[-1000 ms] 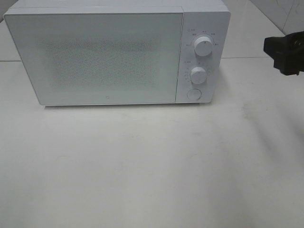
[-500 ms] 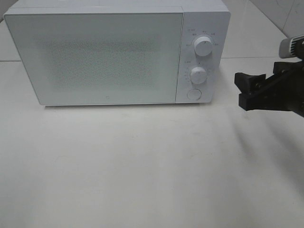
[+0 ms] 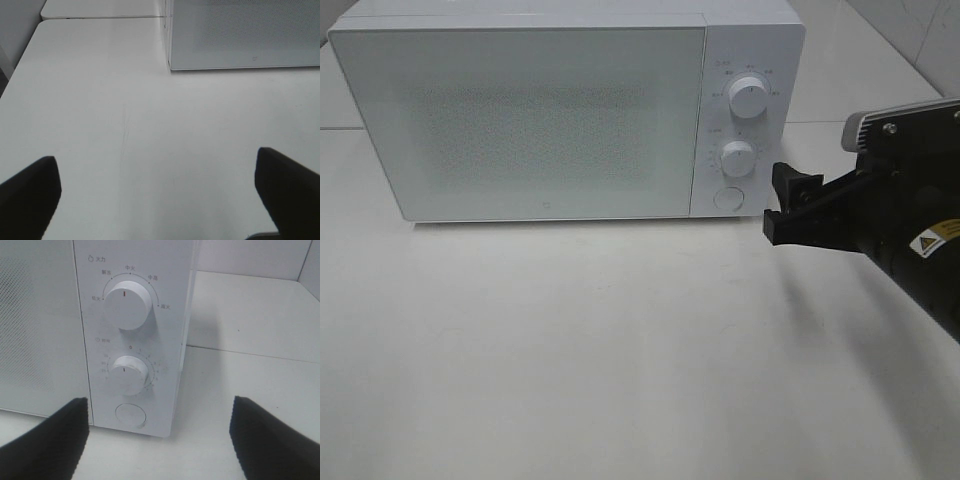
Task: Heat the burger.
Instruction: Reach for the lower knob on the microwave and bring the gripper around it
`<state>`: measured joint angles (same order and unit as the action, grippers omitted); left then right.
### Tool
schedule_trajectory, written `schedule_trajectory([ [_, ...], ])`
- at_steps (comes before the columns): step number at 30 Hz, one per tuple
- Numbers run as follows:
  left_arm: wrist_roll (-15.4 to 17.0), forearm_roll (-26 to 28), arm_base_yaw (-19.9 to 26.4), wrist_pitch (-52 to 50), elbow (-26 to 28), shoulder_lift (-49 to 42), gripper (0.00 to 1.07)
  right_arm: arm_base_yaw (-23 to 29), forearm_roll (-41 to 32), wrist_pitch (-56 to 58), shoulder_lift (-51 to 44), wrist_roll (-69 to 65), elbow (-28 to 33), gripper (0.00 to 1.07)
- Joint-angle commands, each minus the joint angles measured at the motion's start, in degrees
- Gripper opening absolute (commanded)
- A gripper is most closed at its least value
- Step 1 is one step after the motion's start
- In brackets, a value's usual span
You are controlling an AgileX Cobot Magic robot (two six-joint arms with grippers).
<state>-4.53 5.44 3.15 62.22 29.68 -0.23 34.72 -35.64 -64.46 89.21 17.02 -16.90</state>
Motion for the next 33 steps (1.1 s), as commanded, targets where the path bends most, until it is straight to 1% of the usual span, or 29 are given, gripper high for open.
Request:
schedule_trajectory([
  [1,0.1,0.2,0.2,-0.7,-0.1,-1.3,0.98,3.7,-7.4,-4.0,2.9,1.1,-0.9,0.76],
  [4,0.1,0.2,0.2,-0.7,-0.1,-1.3,0.98,4.9,-9.2,-4.0,4.8,2.6,-2.4,0.76],
  [7,0.1,0.2,0.2,-0.7,-0.1,-1.3,0.98,5.5,-9.2,-4.1,5.9,3.0,-3.6,0.76],
  [8,0.1,0.2,0.2,-0.7,-0.1,-1.3,0.98,5.5,-9.2,-4.1,5.9,3.0,-3.6,0.76],
  [10,0.1,0.2,0.2,-0.7,-0.1,-1.3,0.98,5.5,-9.1,-5.3,8.5,3.1,-6.0,0.76],
  [13,0.1,0.2,0.2,-0.7,-0.1,-1.3,0.98,5.5,-9.1,-6.4,10.4,3.2,-7.6,0.76],
  [19,0.1,0.2,0.2,-0.7,-0.1,-1.3,0.98,5.5,-9.1,-6.2,13.6,1.8,-10.8,0.76],
  [24,0.1,0.2,0.2,-0.7,-0.1,-1.3,0.98,5.5,-9.5,-5.7,14.0,1.2,-12.6,0.76],
  [27,0.1,0.2,0.2,-0.7,-0.1,-1.3,0.98,5.5,-12.3,-5.6,14.0,1.2,-14.0,0.76],
  [28,0.1,0.2,0.2,-0.7,-0.1,-1.3,0.98,5.5,-15.2,-5.7,14.0,1.3,-14.8,0.76],
  [29,0.1,0.2,0.2,-0.7,-0.1,-1.3,0.98,5.5,-15.2,-5.7,14.0,1.3,-14.8,0.76],
  [31,0.1,0.2,0.2,-0.7,-0.1,-1.3,0.98,5.5,-17.5,-5.7,14.0,1.4,-15.7,0.76],
  [33,0.1,0.2,0.2,-0.7,-0.1,-1.3,0.98,5.5,-17.5,-5.8,14.5,1.4,-16.3,0.76],
])
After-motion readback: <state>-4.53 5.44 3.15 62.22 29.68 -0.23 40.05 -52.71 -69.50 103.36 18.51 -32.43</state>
